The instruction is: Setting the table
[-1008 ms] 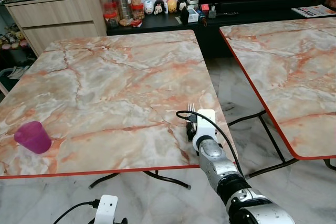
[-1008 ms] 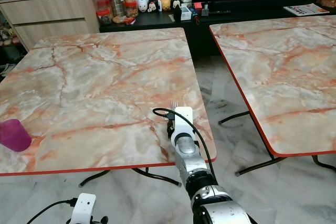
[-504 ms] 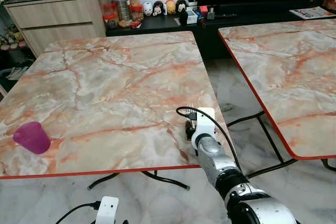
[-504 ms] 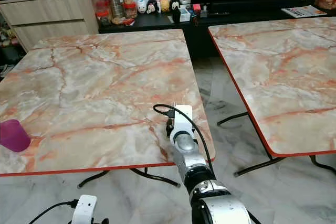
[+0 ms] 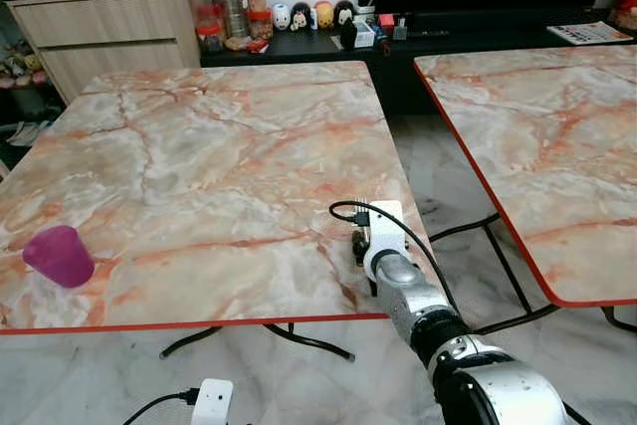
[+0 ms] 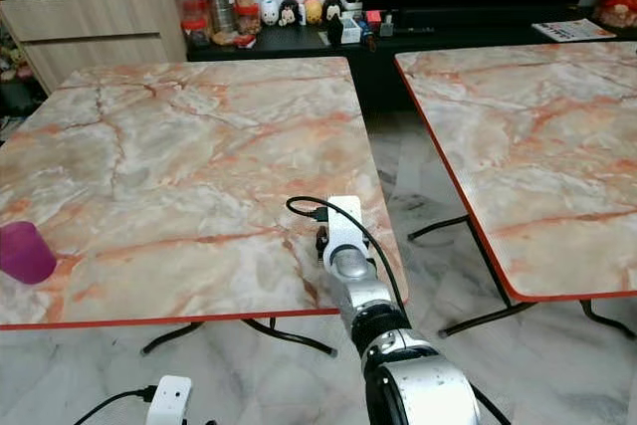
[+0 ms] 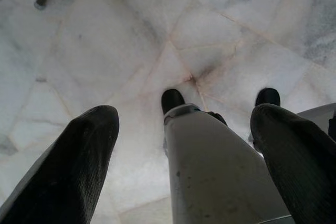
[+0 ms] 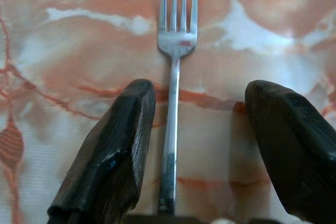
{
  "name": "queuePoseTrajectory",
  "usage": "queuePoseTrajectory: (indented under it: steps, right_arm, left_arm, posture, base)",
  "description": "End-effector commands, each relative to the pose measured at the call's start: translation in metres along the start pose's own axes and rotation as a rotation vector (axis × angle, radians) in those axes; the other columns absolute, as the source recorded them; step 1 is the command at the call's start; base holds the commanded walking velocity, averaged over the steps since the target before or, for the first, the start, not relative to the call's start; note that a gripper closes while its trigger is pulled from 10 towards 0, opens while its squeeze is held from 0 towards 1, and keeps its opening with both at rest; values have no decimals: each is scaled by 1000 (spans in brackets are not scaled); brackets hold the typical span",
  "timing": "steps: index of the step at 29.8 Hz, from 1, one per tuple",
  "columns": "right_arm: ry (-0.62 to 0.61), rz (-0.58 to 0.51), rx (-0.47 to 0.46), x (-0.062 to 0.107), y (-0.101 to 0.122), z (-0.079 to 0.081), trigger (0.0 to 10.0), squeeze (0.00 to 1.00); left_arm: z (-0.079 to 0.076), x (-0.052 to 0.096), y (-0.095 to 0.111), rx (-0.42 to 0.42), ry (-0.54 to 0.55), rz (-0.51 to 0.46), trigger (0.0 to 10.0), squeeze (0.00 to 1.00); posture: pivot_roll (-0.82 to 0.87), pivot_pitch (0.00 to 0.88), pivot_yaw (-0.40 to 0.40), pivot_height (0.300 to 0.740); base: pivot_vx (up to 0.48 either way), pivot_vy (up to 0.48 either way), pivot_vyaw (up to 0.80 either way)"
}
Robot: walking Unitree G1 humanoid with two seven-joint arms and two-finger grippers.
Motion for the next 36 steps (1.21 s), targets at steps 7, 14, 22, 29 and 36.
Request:
queuePoseTrajectory:
  steps: [7,14,22,29,36]
  right_arm:
    - [11,13,50,-1,2,0,0,0]
    - [19,10,57,-1,3,-1,0,0]
    - [23,8,49,-1,3,0,0,0]
    - [24,17,31,0,-3,2,0,0]
    - [23,18,11,1,-7,4,0,0]
  left_arm:
    - [-3,1,-8,23,4,23,10000,0]
    - [-5,1,-10,29,-1,31,10000,0]
    - [-2,1,-10,27,0,32,10000,0]
    - [3,2,-9,16,3,34,10000,0]
    - [6,1,-5,3,3,31,10000,0]
  posture:
    - [-5,0,-27,740]
    - [-1,0,-36,740]
    - [1,0,-28,740]
    - [0,0,-8,740]
    - [-2,0,10,740]
  base:
    - [0,0,0]
    - [0,0,0]
    - [0,0,0]
    - [0,0,0]
    - [0,0,0]
Point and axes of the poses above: a point about 5 cm out from each wrist's last joint towards the gripper, its own x axis pointing back from the gripper into the wrist, its own y axis along the axis of the wrist's last joint, z = x × y, the point moved 3 cm from there along -x, pointing out of the wrist towards the gripper, and after that the axes turned 6 degrees about x, right-handed, at the moved point
